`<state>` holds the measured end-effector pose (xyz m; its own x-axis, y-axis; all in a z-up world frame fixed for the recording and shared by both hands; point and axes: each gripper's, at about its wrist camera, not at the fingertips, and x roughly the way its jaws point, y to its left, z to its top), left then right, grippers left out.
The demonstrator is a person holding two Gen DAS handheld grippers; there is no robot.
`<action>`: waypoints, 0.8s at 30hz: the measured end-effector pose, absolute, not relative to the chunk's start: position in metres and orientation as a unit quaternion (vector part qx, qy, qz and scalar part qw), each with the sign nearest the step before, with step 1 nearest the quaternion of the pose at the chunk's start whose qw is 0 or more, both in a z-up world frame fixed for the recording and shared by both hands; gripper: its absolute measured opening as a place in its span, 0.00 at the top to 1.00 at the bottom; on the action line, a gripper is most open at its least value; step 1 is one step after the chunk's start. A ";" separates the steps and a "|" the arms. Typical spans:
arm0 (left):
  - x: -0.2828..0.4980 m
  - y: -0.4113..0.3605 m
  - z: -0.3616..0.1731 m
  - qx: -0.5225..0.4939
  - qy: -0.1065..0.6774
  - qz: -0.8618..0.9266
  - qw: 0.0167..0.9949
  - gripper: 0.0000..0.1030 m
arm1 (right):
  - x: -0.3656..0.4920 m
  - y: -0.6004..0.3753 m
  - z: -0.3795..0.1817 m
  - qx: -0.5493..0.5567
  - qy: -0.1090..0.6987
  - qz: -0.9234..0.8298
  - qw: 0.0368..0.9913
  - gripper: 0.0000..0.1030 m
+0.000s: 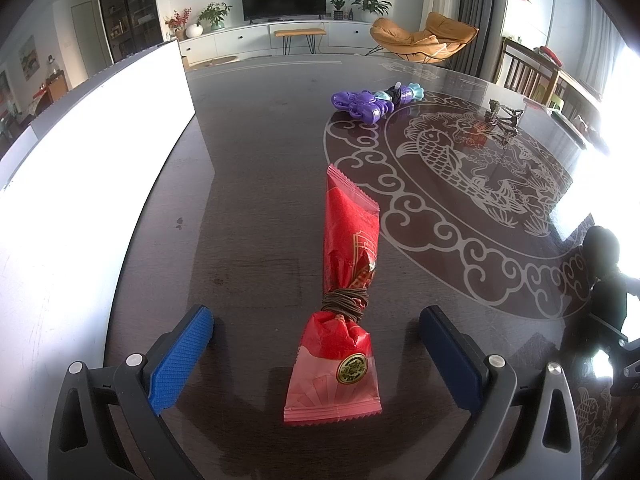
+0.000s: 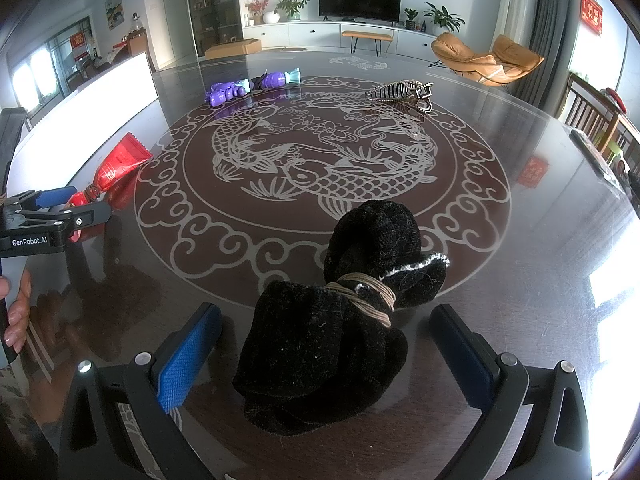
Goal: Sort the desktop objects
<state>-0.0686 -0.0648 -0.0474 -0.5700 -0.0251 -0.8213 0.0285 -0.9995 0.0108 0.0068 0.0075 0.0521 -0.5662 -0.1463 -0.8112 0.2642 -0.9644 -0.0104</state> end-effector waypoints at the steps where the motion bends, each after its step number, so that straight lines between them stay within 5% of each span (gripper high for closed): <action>1: -0.069 -0.065 -0.048 0.463 0.002 -0.886 0.015 0.00 | 0.007 0.008 0.052 0.451 0.065 -0.883 0.116 0.00; 11: -0.068 -0.066 -0.049 0.471 -0.005 -0.882 0.007 0.00 | 0.004 0.008 0.053 0.462 0.071 -0.874 0.133 0.00; 13: -0.062 -0.063 -0.045 0.462 -0.010 -0.887 -0.006 0.19 | -0.001 0.012 0.054 0.477 0.066 -0.863 0.151 0.00; 15: -0.053 -0.055 -0.040 0.450 -0.023 -0.892 -0.024 0.65 | -0.006 0.019 0.058 0.492 0.031 -0.855 0.160 0.02; 16: -0.052 -0.052 -0.039 0.451 -0.026 -0.892 -0.030 0.74 | -0.008 0.022 0.060 0.495 0.025 -0.855 0.155 0.07; 18: -0.047 -0.049 -0.036 0.454 -0.017 -0.890 -0.042 0.75 | -0.008 0.016 0.062 0.500 0.067 -0.854 0.128 0.49; 19: -0.040 -0.050 -0.033 0.451 -0.007 -0.891 -0.048 0.75 | -0.008 0.015 0.065 0.505 0.072 -0.851 0.128 0.60; 24: -0.001 -0.069 0.004 0.411 0.053 -0.908 -0.062 0.75 | 0.005 0.008 0.091 0.493 0.049 -0.857 0.144 0.65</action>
